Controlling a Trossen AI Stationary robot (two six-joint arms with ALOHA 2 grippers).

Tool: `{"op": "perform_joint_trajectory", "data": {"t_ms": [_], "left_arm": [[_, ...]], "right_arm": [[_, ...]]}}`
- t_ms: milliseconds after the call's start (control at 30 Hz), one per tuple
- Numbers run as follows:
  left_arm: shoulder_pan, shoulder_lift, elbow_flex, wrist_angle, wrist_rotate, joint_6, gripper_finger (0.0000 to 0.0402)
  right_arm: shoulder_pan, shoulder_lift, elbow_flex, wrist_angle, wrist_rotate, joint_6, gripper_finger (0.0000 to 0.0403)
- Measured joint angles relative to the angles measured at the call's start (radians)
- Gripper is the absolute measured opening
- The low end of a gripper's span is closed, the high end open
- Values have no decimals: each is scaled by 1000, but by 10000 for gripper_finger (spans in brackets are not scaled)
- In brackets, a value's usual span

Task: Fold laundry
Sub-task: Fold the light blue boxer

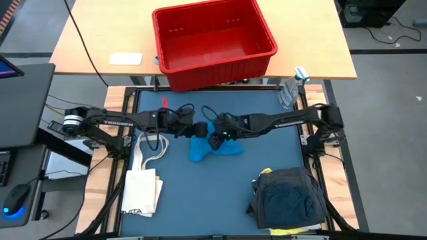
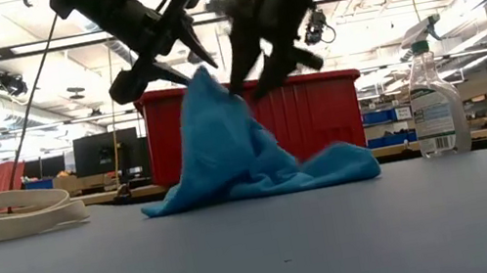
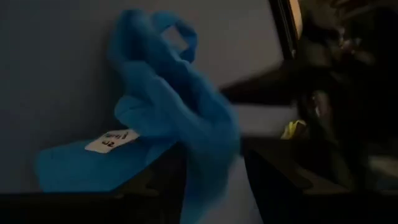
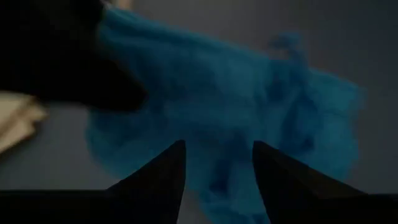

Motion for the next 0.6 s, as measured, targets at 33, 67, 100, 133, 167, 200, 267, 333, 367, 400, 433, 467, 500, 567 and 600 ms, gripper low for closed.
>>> {"op": "perform_joint_trajectory", "data": {"t_ms": [33, 67, 100, 133, 167, 200, 267, 333, 367, 400, 433, 467, 500, 567, 600], "left_arm": [[0, 1, 0, -2, 0, 20, 167], [-1, 1, 0, -3, -1, 39, 167], [-1, 1, 0, -5, -1, 48, 167], [-1, 1, 0, -10, -1, 48, 167], [-1, 1, 0, -18, -1, 46, 167], [-1, 1, 0, -23, -1, 44, 167], [1, 1, 0, -19, -2, 56, 167], [8, 11, 1, -9, -5, 90, 167], [15, 21, 2, -6, -6, 96, 167], [22, 31, 2, -17, -6, 100, 166], [27, 42, 1, -38, -5, 101, 165], [34, 48, 1, -61, 0, 101, 163], [41, 49, 1, -95, 15, 102, 161], [55, 44, 1, -199, 32, 125, 158], [60, 37, 0, -264, 34, 146, 157]], "right_arm": [[-5, 20, 0, 0, 6, 1, 182], [-11, 37, -1, 0, 6, 1, 173], [-17, 51, -1, 5, -6, 1, 163], [-23, 63, -1, 17, -42, 2, 153], [-26, 68, -1, 24, -85, 1, 144], [-29, 72, -1, 26, -112, -1, 137], [-30, 53, -1, 17, -142, -13, 131], [-29, 11, -1, -21, -142, -17, 130], [-29, -15, -1, -50, -137, -17, 131], [-29, -43, 0, -89, -125, -20, 132], [-31, -66, 0, -132, -105, -22, 133], [-39, -87, 0, -177, -80, -25, 133], [-50, -101, -1, -212, -60, -27, 134], [-92, -112, -35, -193, -74, -27, 134], [-115, -113, -65, -144, -108, -27, 134]]}}
